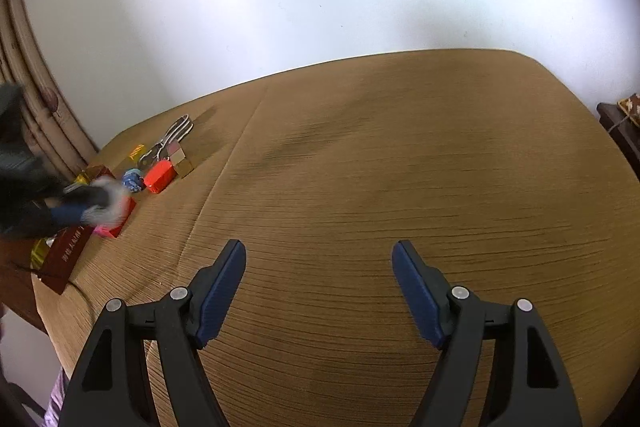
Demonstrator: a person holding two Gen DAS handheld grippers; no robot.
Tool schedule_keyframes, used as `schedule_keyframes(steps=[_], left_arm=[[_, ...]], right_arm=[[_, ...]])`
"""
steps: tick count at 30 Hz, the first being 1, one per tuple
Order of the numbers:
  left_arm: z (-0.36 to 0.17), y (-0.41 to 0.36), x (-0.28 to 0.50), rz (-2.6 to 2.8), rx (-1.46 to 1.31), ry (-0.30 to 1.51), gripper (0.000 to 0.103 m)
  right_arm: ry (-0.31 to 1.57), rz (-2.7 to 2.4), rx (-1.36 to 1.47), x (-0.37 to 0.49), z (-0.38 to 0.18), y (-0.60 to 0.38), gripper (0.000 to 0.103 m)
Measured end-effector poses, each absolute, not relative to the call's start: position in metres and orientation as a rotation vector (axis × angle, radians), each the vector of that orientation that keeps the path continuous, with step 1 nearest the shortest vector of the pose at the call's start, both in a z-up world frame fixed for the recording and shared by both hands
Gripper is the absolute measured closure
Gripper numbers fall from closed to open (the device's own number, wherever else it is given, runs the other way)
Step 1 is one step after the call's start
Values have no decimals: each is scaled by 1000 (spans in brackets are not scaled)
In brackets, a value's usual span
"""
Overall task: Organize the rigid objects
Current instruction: 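Grasp the white zigzag cube with the left tool, then carry the white cube into the tin with the left tool while the right tool grasps the lipstick tube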
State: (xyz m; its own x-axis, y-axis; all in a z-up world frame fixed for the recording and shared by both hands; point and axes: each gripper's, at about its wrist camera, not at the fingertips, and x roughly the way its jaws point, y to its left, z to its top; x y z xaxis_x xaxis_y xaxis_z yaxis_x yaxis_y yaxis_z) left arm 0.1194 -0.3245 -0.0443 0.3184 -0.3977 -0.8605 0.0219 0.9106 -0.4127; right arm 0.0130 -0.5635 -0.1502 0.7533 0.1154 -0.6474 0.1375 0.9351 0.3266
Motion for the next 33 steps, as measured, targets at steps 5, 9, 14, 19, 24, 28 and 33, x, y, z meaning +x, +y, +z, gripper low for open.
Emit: schedule_keyframes(steps=[5, 9, 14, 19, 24, 28, 33], left_arm=[[-18, -254, 80, -243, -345, 1162, 71], [-7, -220, 61, -218, -370, 1150, 70], [4, -180, 54, -223, -372, 1134, 70], [10, -158, 58, -218, -391, 1121, 70], [3, -145, 70, -204, -404, 1130, 70], [1, -139, 76, -200, -394, 1134, 70], [2, -130, 79, -183, -389, 1133, 70]], right_arm=[[707, 173, 258, 23, -131, -518, 30], [694, 368, 117, 55, -106, -457, 34], [777, 408, -83, 133, -108, -418, 64], [870, 448, -121, 179, -118, -423, 63], [912, 449, -202, 200, -126, -416, 64], [946, 461, -246, 221, -135, -408, 65], [979, 498, -310, 242, -142, -396, 77]])
